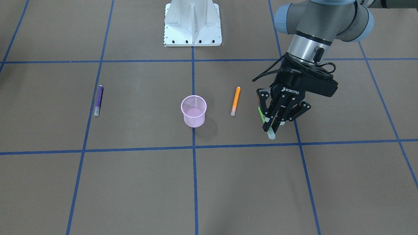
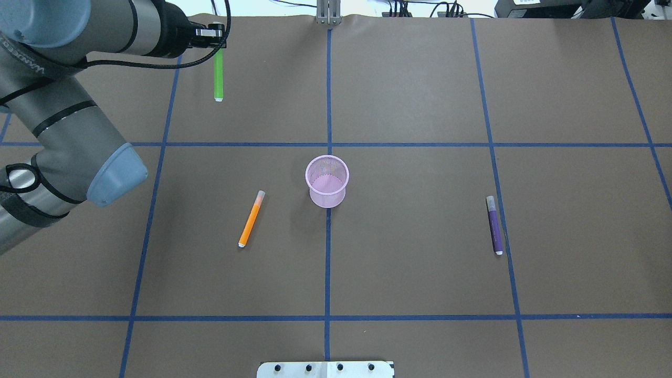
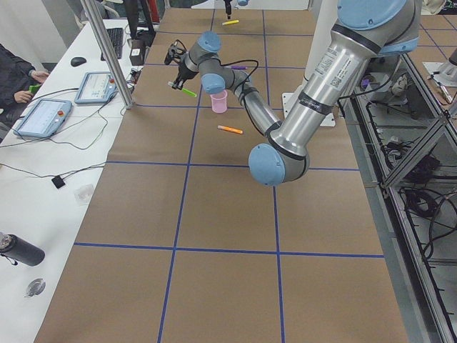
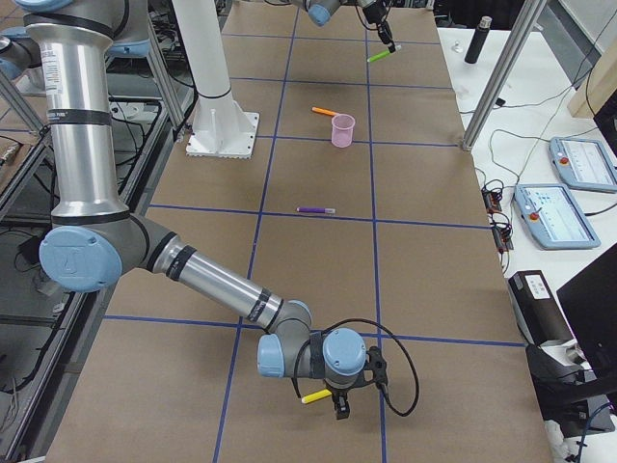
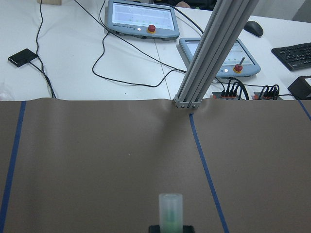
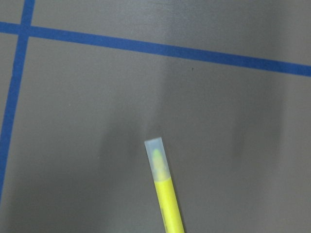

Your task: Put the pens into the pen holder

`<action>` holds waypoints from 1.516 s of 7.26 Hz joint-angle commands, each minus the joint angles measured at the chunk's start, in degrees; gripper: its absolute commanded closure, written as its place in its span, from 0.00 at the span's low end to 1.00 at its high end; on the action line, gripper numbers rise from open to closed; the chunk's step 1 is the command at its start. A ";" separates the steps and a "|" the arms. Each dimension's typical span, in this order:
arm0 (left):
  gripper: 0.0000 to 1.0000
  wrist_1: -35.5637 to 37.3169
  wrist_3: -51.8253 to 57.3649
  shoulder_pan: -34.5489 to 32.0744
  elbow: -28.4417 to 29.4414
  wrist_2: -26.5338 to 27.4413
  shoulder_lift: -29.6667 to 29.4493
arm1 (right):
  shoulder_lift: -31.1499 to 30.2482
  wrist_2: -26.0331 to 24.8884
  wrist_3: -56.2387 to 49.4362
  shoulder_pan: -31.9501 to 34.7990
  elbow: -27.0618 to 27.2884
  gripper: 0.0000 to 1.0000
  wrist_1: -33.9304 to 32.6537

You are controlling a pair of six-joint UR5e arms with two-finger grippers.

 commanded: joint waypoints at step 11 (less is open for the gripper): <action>1.00 -0.30 0.40 0.01 1.34 -0.05 -0.26 | 1.51 -0.27 -2.74 -3.47 -3.98 0.59 -0.34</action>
